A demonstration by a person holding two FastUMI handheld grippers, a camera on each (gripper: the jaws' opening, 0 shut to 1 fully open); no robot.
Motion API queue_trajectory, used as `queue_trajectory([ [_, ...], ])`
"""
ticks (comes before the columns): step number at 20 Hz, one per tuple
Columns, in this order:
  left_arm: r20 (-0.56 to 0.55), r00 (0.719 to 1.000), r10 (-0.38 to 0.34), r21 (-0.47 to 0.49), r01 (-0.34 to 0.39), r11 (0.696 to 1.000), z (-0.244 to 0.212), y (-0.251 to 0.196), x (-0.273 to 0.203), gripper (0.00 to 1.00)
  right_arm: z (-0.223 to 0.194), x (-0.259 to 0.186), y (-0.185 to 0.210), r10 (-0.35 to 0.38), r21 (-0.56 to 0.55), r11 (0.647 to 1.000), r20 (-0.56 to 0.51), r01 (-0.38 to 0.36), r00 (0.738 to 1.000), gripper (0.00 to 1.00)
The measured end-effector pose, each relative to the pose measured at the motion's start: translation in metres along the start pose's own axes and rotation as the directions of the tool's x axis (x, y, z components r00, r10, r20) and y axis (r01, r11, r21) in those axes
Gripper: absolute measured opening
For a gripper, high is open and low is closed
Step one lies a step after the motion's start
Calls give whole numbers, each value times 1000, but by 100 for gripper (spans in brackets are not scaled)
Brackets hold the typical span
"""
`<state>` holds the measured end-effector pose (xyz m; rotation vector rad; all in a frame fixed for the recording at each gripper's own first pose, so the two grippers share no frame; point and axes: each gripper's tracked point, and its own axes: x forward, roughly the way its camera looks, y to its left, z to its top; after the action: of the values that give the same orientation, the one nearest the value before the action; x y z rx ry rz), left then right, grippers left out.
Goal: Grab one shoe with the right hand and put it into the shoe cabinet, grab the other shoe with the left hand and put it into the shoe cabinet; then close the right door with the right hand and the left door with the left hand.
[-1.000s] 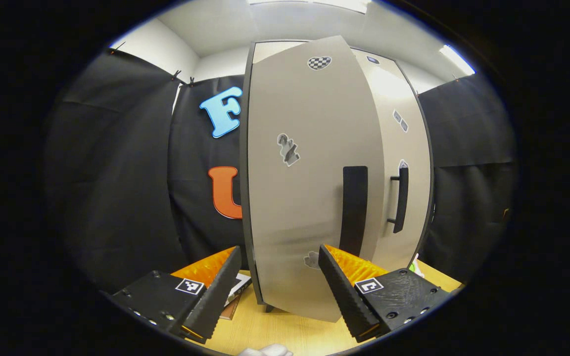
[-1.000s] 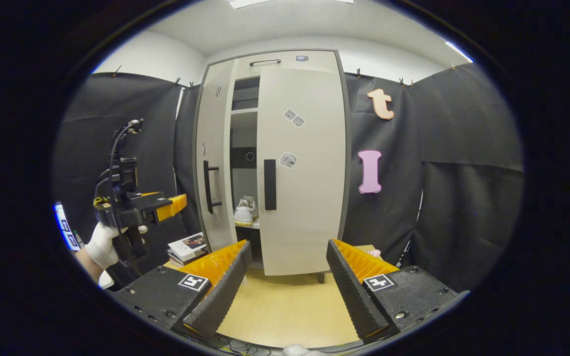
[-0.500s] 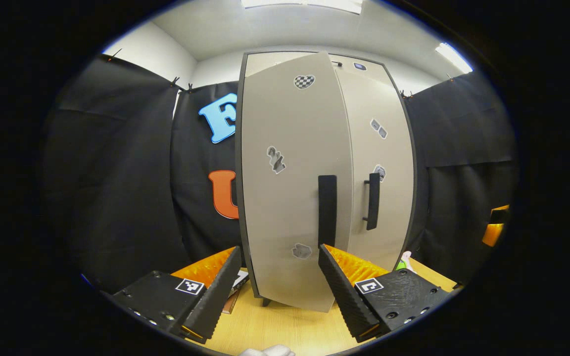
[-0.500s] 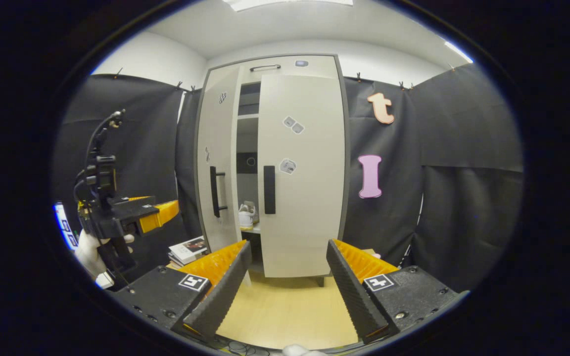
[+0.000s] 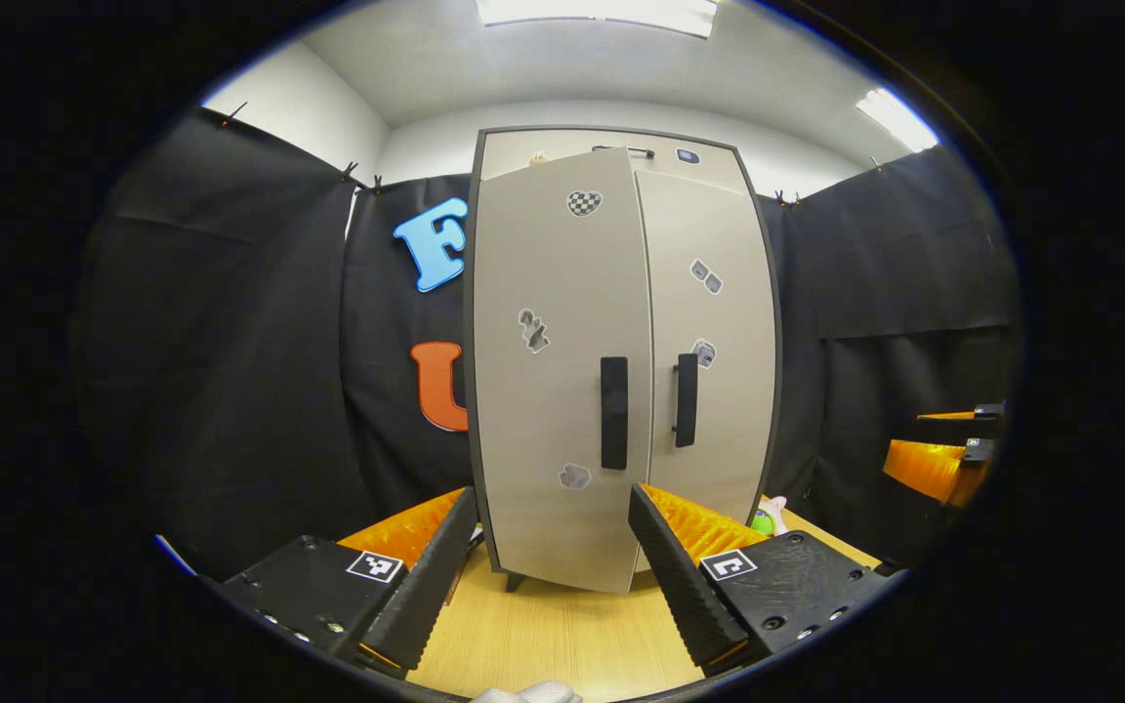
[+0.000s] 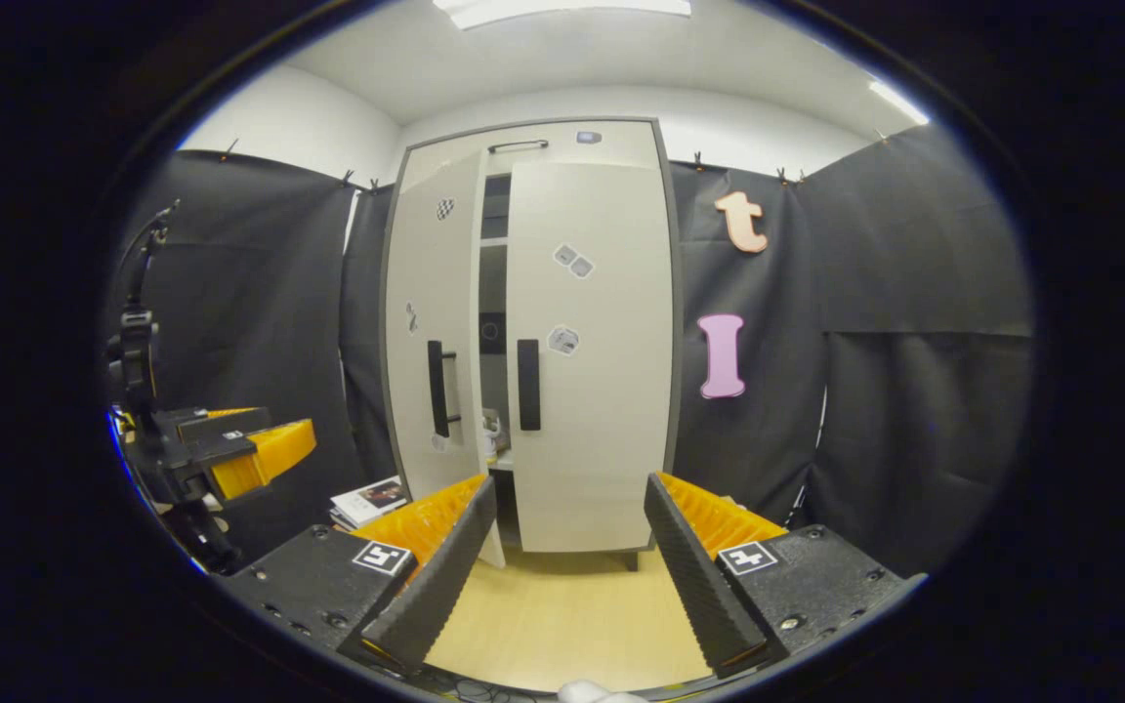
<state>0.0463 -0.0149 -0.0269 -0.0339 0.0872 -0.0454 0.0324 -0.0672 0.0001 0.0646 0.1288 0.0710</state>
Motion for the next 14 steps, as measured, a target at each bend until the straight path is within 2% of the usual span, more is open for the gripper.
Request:
queue_trajectory([
  [6, -5, 999, 40, 26, -39, 999, -5, 16, -21, 95, 2, -6, 7, -15, -5, 1000, 25, 15, 1000, 99],
  [14, 10, 1000, 19, 29, -20, 999, 4, 19, -31, 95, 1, -8, 12, -30, -6, 1000, 36, 30, 999, 99],
])
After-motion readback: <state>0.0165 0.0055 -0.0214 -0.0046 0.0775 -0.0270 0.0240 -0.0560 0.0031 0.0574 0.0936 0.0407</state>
